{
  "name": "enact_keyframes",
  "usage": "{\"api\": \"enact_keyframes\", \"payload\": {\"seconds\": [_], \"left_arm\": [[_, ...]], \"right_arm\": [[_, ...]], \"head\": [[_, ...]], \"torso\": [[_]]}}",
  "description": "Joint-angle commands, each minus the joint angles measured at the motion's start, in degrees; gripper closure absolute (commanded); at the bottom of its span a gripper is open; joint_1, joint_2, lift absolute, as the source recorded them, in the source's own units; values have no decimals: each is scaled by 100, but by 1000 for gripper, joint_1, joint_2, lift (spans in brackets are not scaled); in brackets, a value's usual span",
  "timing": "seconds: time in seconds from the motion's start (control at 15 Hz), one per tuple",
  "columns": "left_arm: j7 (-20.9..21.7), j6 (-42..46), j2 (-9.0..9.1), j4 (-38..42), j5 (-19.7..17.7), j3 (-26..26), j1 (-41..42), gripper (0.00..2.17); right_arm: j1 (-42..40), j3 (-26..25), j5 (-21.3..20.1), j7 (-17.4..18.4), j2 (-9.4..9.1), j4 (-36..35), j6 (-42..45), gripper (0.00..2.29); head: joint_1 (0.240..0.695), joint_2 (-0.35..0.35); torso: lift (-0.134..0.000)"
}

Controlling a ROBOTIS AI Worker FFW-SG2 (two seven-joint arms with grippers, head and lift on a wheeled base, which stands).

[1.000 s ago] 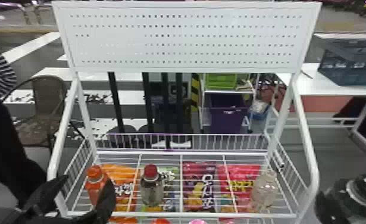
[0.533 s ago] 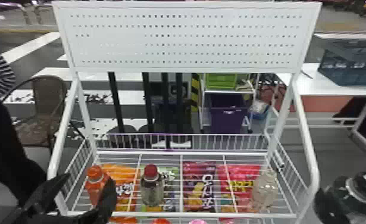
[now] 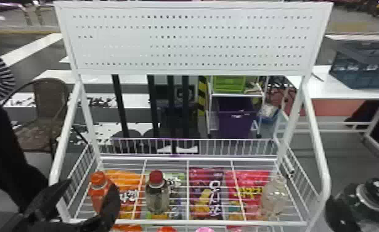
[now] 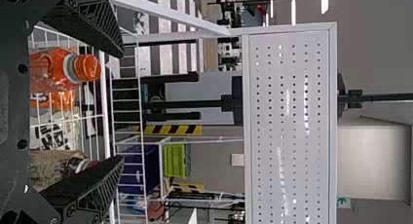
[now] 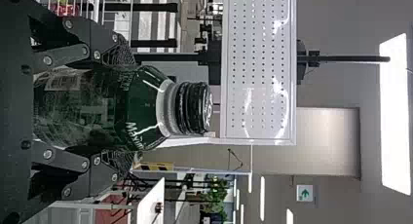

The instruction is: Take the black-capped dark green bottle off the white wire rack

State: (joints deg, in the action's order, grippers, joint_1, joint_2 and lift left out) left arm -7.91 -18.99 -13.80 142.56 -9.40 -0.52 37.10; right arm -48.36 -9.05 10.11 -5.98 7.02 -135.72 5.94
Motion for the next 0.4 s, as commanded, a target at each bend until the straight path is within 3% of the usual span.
{"api": "enact_keyframes", "payload": {"seconds": [0.0, 0.33], "left_arm": [[0, -13, 0, 0, 8, 0, -1, 144], [0, -13, 0, -26, 17, 8, -10, 144]], "right_arm": [[37, 0, -9, 0, 1, 2, -81, 1312], [72, 9, -26, 0, -8, 2, -81, 1312]], "head": [[499, 0], [499, 0]], "torso": [[0], [0]]}}
